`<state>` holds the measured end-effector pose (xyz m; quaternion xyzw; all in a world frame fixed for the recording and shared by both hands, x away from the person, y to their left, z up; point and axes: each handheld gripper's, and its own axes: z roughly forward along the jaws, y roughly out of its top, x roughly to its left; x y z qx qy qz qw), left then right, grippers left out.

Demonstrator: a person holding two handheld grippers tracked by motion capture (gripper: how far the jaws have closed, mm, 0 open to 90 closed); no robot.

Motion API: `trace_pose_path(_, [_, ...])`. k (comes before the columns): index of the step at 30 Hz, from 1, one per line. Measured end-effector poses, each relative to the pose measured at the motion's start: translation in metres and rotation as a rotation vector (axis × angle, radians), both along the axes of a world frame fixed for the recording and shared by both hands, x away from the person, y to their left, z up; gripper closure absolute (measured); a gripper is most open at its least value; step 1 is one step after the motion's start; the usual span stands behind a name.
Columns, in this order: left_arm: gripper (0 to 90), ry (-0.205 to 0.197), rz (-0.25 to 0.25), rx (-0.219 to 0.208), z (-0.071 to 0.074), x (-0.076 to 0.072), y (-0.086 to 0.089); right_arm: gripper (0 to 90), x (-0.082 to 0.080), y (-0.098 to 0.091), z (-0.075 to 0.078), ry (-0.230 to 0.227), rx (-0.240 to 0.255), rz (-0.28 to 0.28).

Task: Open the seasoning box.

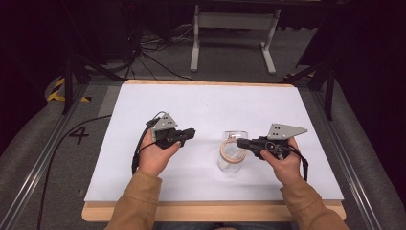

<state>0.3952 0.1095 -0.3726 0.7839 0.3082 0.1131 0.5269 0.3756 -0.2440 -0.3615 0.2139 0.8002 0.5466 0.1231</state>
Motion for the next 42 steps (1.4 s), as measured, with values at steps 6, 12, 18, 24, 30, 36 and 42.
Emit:
trace_pose_path(6, [86.2,0.011,0.048,-0.008,-0.004,-0.008,0.017,90.0,0.012,0.0,0.002,0.002,0.015,-0.003])
trace_pose_path(12, [86.2,0.018,0.077,-0.011,-0.006,-0.013,0.026,90.0,0.023,-0.001,-0.002,0.021,0.021,-0.02])
trace_pose_path(18, [86.2,0.024,0.087,-0.011,-0.008,-0.015,0.029,90.0,0.03,-0.003,-0.006,0.032,0.016,-0.042])
trace_pose_path(24, [86.1,0.028,0.086,-0.01,-0.009,-0.014,0.028,90.0,0.032,-0.006,-0.01,0.04,-0.001,-0.067])
trace_pose_path(30, [85.6,0.026,0.072,-0.005,-0.008,-0.013,0.025,89.9,0.029,-0.008,-0.007,0.034,0.004,-0.069])
trace_pose_path(36, [84.0,0.017,0.044,-0.006,-0.004,-0.011,0.023,88.9,0.022,-0.014,0.006,0.009,0.003,-0.058])
trace_pose_path(42, [82.5,0.02,0.018,-0.003,0.001,-0.011,0.022,86.7,0.017,-0.041,0.024,0.0,0.03,-0.08])
